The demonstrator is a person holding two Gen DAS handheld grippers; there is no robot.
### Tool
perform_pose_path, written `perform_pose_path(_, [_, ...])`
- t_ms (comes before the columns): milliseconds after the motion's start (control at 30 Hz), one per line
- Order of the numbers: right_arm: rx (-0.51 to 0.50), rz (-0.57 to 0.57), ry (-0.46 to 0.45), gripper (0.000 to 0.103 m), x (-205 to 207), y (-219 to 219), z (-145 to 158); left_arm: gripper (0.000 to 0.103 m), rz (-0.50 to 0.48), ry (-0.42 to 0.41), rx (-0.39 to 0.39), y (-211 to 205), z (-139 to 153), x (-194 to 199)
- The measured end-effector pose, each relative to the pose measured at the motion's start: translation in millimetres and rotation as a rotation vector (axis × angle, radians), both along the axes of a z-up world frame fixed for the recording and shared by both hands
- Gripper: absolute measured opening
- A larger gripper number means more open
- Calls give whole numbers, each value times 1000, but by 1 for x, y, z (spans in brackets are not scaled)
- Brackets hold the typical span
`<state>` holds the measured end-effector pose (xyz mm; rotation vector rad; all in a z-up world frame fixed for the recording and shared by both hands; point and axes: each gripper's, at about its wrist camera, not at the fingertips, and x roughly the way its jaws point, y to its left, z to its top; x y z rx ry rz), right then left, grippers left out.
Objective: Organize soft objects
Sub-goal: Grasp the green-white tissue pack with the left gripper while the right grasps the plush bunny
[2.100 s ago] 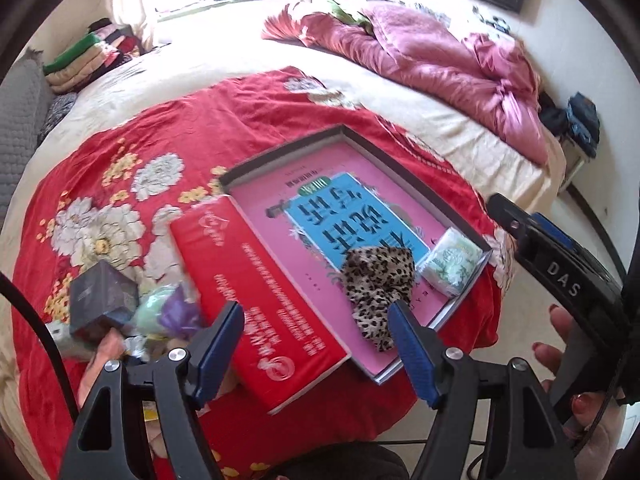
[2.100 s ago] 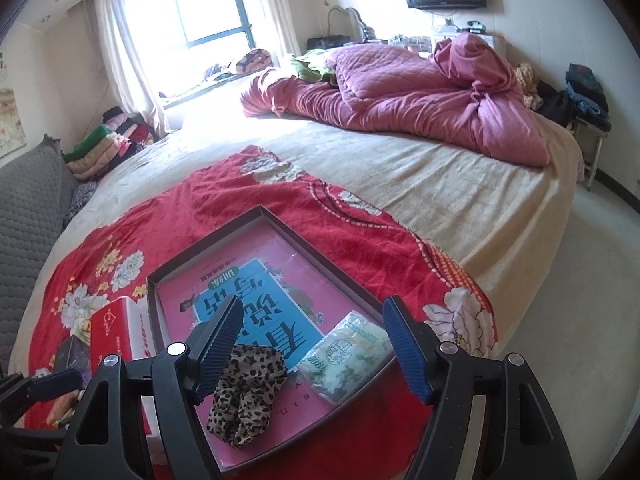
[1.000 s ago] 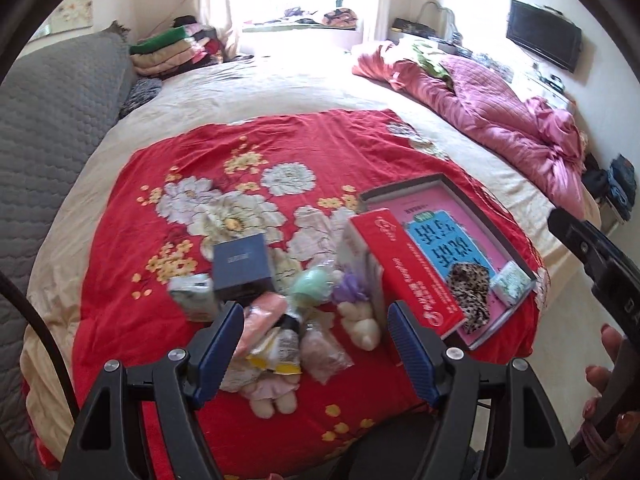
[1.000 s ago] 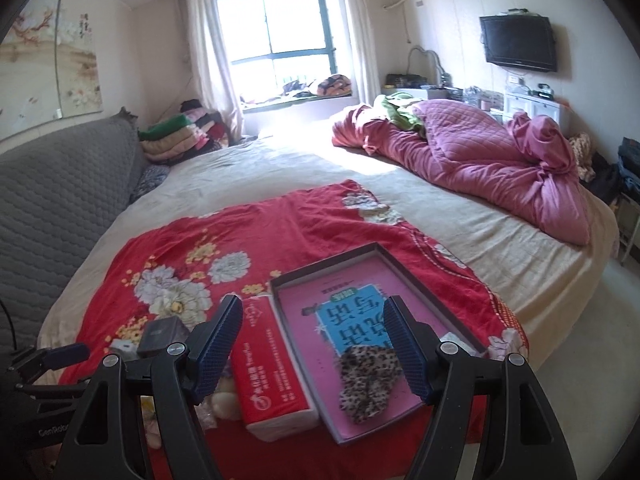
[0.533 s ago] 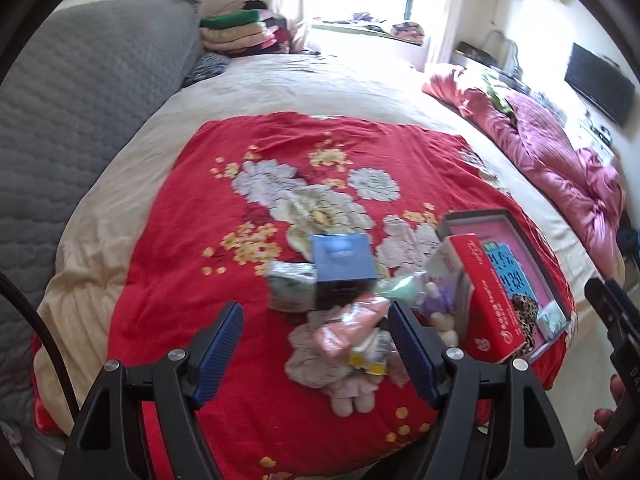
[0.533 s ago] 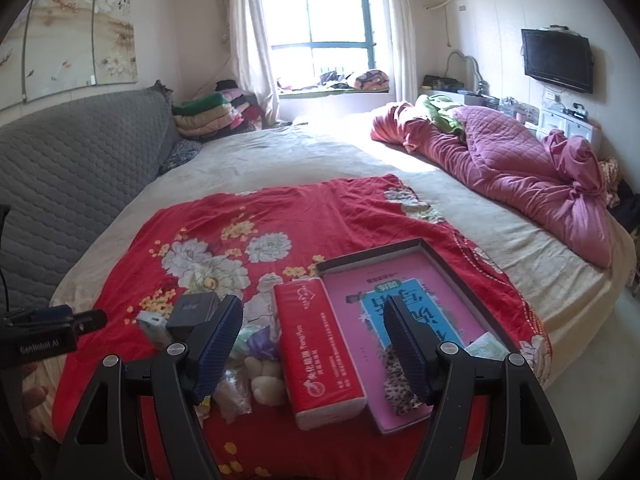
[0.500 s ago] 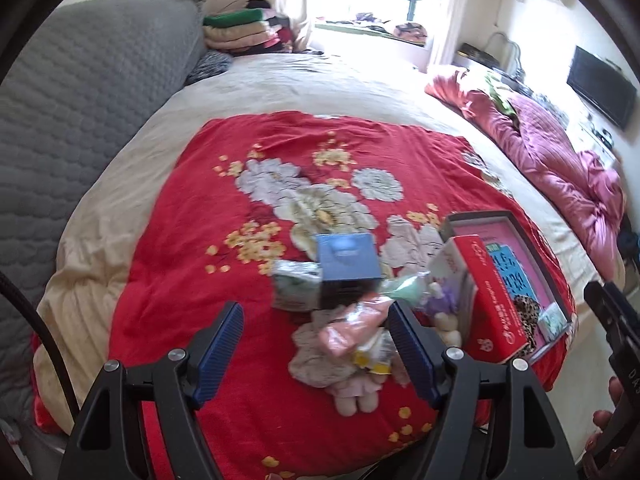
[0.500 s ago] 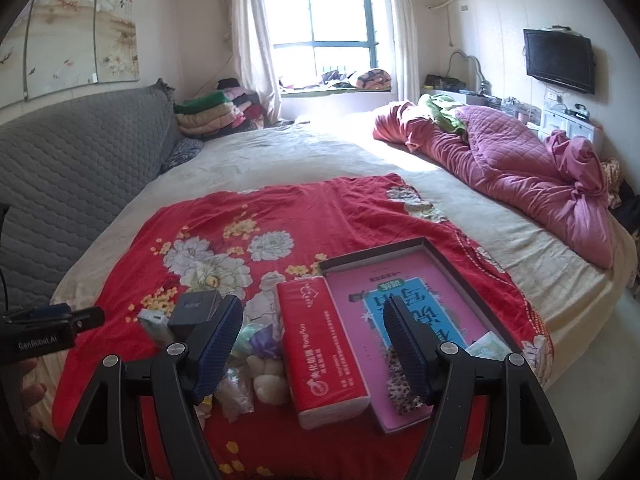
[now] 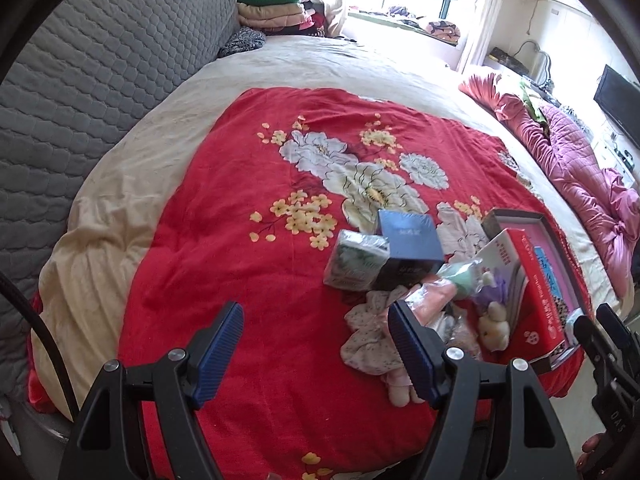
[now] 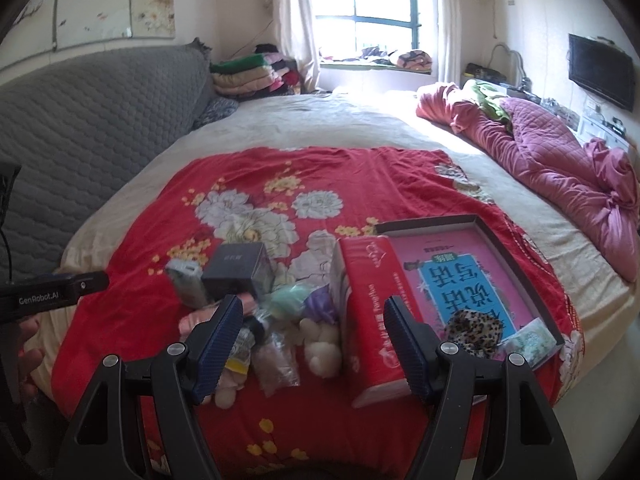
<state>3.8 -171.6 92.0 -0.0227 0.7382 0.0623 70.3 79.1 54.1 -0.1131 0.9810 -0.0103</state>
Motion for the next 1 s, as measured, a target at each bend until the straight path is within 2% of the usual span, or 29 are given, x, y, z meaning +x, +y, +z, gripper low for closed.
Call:
perform_pose_path(233, [-47, 22, 51, 74, 7, 11, -27, 74, -22, 9, -22, -6, -21, 8])
perform_pose_path(433, [-57, 15, 78, 74, 15, 9, -41, 78, -58, -13, -70, -18, -41, 39])
perform_pose_path(633, [-70, 16, 105, 74, 26, 9, -51, 78, -125, -4, -29, -36, -55, 71])
perform_pose_path(767, [-78, 18, 110, 74, 34, 10, -56, 78, -145, 9, 36, -46, -66, 85])
perform_pose_path(1000, [-202, 44, 142, 74, 50, 24, -78, 79, -145, 8, 18, -41, -79, 100])
